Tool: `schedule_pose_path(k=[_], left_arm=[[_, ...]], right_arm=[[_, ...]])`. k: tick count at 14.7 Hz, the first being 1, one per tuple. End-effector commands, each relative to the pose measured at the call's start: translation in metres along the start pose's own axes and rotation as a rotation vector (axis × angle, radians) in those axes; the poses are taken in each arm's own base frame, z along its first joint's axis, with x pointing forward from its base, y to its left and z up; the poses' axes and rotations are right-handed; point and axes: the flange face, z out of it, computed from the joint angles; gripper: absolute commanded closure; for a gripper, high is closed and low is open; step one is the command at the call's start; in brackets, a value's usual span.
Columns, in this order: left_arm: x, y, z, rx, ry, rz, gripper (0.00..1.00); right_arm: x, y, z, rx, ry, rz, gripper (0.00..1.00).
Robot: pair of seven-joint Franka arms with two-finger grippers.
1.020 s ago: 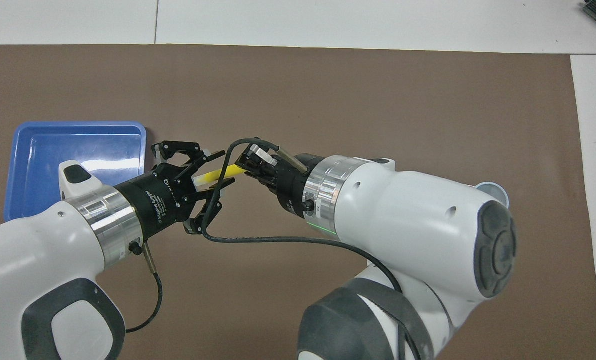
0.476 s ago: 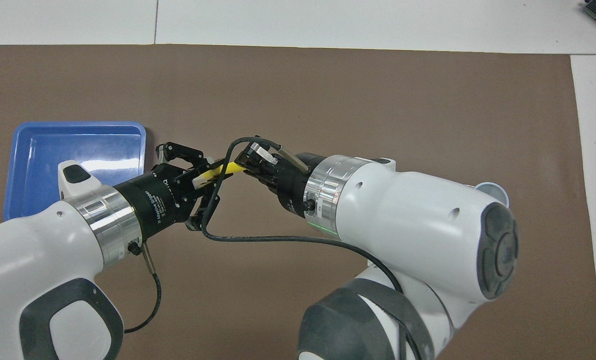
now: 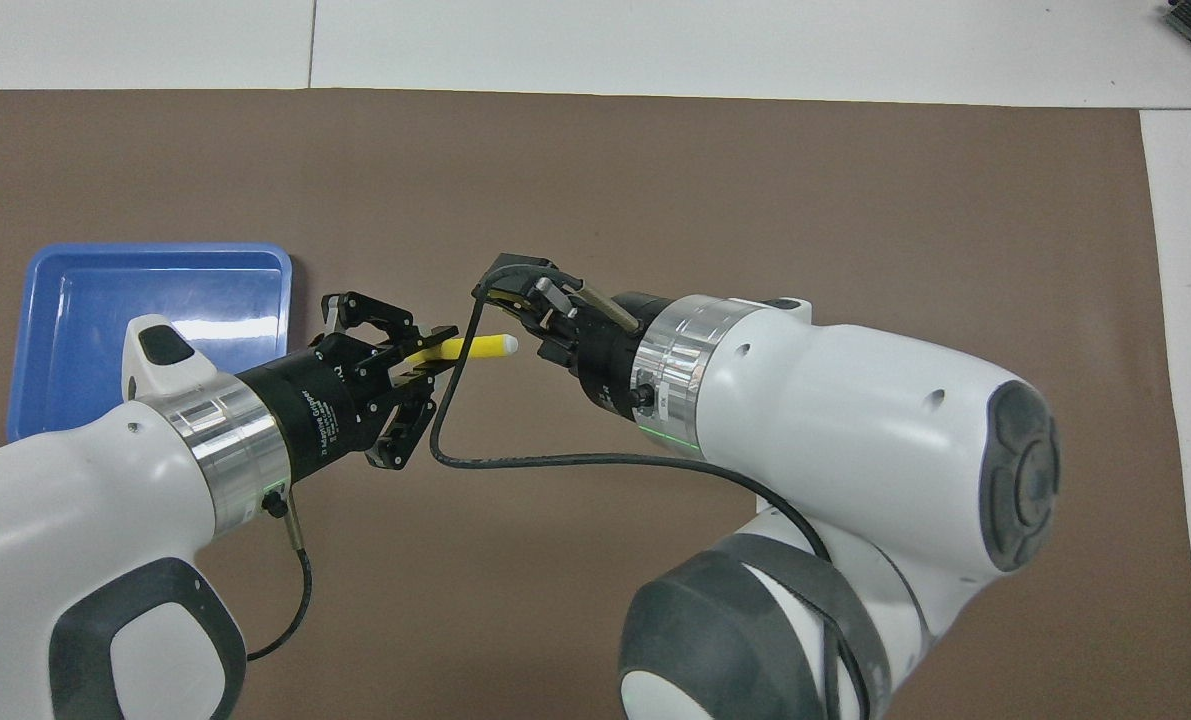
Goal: Right arm passes pens to left for tray arrangement
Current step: 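Open the right gripper and pull back while the left gripper carries pen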
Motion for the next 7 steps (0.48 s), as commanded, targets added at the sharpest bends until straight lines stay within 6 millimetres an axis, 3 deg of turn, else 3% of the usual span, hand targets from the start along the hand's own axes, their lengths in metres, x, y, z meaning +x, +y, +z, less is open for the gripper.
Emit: schedule_pose_path(k=[1,3,7], left_arm=[[0.02,-0.002,-0.012,0.118,0.032,0.261,1.0],[0.037,-0.007,-0.02,0.221,0.018,0.503,1.0],[0.092,-0.013,-0.041,0.441,0.013,0.888,1.0]], right_arm=[[0.024,0.02,-0.013,-0.069,-0.023,-0.096,0.0],[0.05,0.053,-0.022,-0.16,-0.076,-0.22,0.0],[0.087,0.125,-0.041,-0.27,-0.122,-0.414,0.0]])
